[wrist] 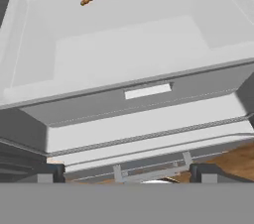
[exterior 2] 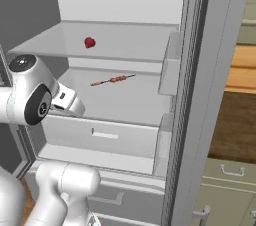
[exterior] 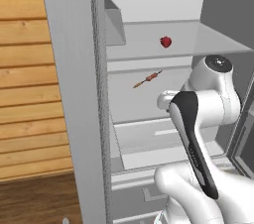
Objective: Take the strawberry from the fridge and place it on top of the pancake, located on the dining counter.
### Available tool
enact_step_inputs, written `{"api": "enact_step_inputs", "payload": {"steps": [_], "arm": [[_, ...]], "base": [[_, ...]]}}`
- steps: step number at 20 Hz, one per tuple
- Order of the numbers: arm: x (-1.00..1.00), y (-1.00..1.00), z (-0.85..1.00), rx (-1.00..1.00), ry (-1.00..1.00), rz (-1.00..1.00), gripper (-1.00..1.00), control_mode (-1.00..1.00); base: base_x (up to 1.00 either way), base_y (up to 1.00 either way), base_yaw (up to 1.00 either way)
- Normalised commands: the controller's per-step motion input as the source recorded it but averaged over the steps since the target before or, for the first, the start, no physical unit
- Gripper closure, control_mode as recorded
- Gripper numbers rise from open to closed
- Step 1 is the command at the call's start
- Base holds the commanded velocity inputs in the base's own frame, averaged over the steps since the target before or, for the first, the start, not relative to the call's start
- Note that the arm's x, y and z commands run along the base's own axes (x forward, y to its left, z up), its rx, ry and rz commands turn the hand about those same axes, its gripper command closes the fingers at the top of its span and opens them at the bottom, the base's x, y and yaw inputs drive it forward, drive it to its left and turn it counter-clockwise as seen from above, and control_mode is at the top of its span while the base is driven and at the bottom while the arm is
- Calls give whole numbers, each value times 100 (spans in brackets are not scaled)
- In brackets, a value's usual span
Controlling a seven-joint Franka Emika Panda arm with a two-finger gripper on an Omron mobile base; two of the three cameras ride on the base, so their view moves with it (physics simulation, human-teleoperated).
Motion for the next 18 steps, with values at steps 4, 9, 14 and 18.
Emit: {"api": "enact_step_inputs", "payload": {"steps": [4,9,14,18], "arm": [[0,0,0,0,0,0,-100,100],[24,0,74,5,-22,0,-100,-100],[40,-3,100,2,-29,0,-100,-100],[48,-2,99,0,-11,0,-100,-100]], "base": [[34,-1,2],[5,0,0],[0,0,0],[0,0,0]]}}
